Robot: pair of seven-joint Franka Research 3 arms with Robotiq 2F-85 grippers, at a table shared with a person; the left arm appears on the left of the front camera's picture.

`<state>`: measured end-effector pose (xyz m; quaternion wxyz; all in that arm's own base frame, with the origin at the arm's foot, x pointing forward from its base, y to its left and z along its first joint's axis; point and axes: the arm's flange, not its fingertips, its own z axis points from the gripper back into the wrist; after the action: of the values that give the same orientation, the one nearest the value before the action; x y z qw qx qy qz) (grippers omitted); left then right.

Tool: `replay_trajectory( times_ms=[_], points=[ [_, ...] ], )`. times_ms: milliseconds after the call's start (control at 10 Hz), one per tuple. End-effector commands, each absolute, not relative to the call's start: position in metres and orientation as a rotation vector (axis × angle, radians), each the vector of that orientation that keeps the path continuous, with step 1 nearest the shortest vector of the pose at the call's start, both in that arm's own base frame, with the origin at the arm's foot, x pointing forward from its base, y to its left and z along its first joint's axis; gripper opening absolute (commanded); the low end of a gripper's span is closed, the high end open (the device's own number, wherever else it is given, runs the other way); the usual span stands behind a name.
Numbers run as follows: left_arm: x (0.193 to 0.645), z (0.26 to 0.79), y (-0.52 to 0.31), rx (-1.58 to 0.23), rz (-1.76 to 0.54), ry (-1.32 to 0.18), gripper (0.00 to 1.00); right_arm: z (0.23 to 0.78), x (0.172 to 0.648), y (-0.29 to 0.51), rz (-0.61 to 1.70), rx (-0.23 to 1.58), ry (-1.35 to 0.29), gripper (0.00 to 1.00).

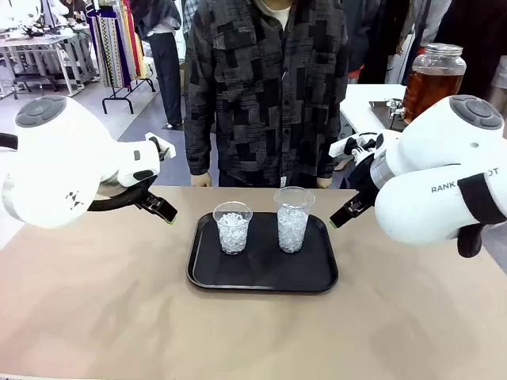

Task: Pour the drink into the iced cup.
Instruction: Pick up the iced cup indicated by the human and present it to them.

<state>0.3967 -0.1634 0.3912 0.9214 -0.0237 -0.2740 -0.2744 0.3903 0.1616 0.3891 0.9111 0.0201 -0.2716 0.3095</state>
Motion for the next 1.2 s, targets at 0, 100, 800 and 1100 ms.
replay_trajectory(
  times_ms=[0, 100, 800, 1100],
  points=[
    [0.396, 0.394, -0.163, -0.047, -0.567, -0.563, 1.0, 0.392, 0.39, 0.16, 0.636, 0.038, -0.569, 1.0],
    [0.396, 0.394, -0.163, -0.047, -0.567, -0.563, 1.0, 0.392, 0.39, 0.16, 0.636, 0.038, -0.569, 1.0],
    [0.396, 0.394, -0.163, -0.047, -0.567, -0.563, 1.0, 0.392, 0.39, 0.16, 0.636, 0.038, -0.569, 1.0],
    [0.401, 0.416, -0.165, -0.094, -0.528, -0.568, 1.0, 0.421, 0.395, 0.156, 0.588, 0.125, -0.573, 1.0]
  ],
)
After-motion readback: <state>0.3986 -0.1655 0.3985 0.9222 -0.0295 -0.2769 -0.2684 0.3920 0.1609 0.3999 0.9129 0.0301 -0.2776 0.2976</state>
